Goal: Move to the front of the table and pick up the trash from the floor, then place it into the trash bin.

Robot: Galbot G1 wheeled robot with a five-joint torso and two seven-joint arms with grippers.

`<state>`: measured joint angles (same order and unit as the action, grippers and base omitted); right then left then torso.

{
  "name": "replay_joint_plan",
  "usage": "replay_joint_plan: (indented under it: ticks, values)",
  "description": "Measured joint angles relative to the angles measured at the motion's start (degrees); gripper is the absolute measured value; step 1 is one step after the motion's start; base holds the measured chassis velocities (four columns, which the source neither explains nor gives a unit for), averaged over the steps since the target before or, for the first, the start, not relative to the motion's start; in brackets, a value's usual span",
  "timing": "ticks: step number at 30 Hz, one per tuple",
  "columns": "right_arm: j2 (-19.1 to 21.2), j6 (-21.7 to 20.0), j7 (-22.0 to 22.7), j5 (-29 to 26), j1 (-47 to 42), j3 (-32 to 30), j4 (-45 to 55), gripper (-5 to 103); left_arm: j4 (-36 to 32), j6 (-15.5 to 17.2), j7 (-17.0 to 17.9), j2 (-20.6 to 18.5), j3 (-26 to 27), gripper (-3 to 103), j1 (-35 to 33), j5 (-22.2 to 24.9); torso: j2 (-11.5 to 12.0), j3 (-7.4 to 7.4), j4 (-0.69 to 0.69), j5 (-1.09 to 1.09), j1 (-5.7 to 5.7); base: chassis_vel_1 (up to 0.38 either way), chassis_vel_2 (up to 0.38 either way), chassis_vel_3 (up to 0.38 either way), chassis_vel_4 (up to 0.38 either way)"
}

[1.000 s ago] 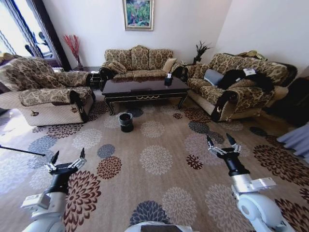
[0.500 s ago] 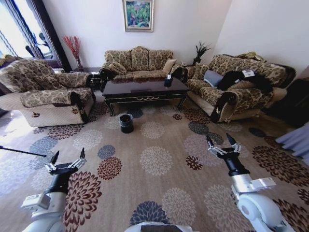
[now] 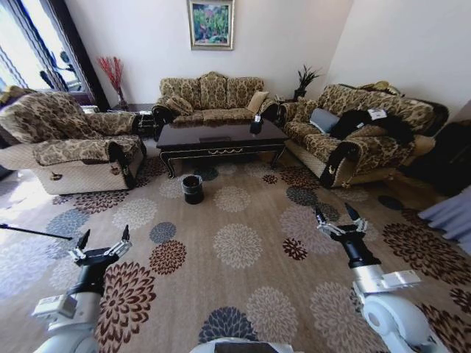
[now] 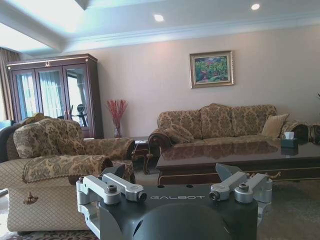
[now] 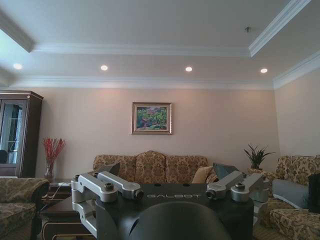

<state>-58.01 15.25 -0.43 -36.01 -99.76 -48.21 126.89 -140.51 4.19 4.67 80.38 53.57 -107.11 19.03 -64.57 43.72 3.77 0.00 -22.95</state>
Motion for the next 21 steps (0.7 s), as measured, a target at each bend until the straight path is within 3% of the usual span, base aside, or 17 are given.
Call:
replay_joint_plan:
  ticks: [21]
  values:
    - [0.0, 0.0, 0.0, 0.0, 0.0, 0.0, 0.0, 100, 0.0, 0.0, 0.0, 0.0, 0.0, 100, 0.0, 0.0, -5.48, 3.04, 0.0, 0.0, -2.46, 0.0, 0.0, 0.0, 0.0]
